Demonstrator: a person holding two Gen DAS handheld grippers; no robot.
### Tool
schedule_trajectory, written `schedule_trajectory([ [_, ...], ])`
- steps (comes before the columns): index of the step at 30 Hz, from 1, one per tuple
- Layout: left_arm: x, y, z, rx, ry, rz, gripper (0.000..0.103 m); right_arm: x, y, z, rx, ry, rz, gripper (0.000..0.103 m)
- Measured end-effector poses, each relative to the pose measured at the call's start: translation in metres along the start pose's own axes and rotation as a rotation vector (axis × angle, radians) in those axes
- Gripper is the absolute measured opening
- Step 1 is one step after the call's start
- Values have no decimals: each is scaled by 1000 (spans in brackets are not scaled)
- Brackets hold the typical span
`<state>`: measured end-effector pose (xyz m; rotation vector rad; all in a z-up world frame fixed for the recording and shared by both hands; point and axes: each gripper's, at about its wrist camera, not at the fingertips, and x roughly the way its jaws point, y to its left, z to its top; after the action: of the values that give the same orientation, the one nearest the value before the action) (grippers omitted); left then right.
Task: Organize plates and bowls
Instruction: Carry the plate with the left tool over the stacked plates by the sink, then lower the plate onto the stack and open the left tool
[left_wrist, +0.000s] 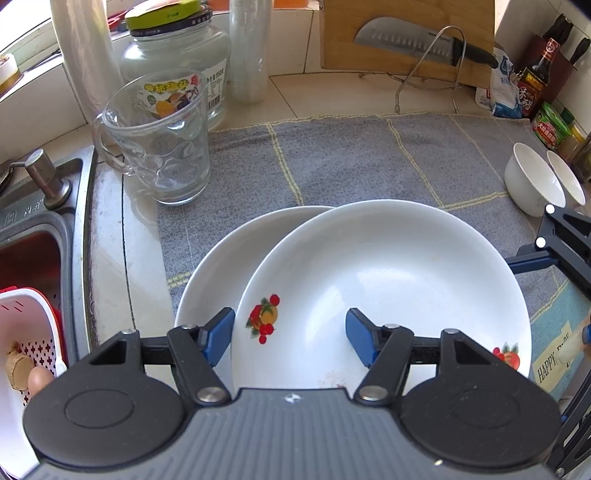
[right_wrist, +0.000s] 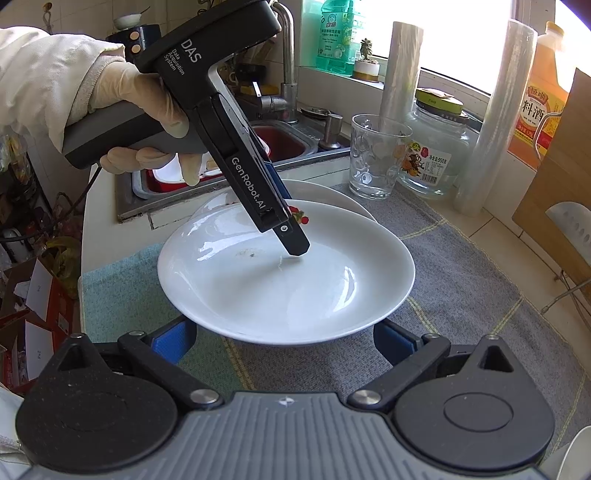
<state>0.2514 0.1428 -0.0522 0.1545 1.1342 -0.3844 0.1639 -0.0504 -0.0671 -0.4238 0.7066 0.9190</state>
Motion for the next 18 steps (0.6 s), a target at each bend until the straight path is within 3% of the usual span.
schedule_trajectory([
  [18, -7, 12, -3, -6, -20, 10, 67, 10, 2, 3, -7, 12, -5, 103],
])
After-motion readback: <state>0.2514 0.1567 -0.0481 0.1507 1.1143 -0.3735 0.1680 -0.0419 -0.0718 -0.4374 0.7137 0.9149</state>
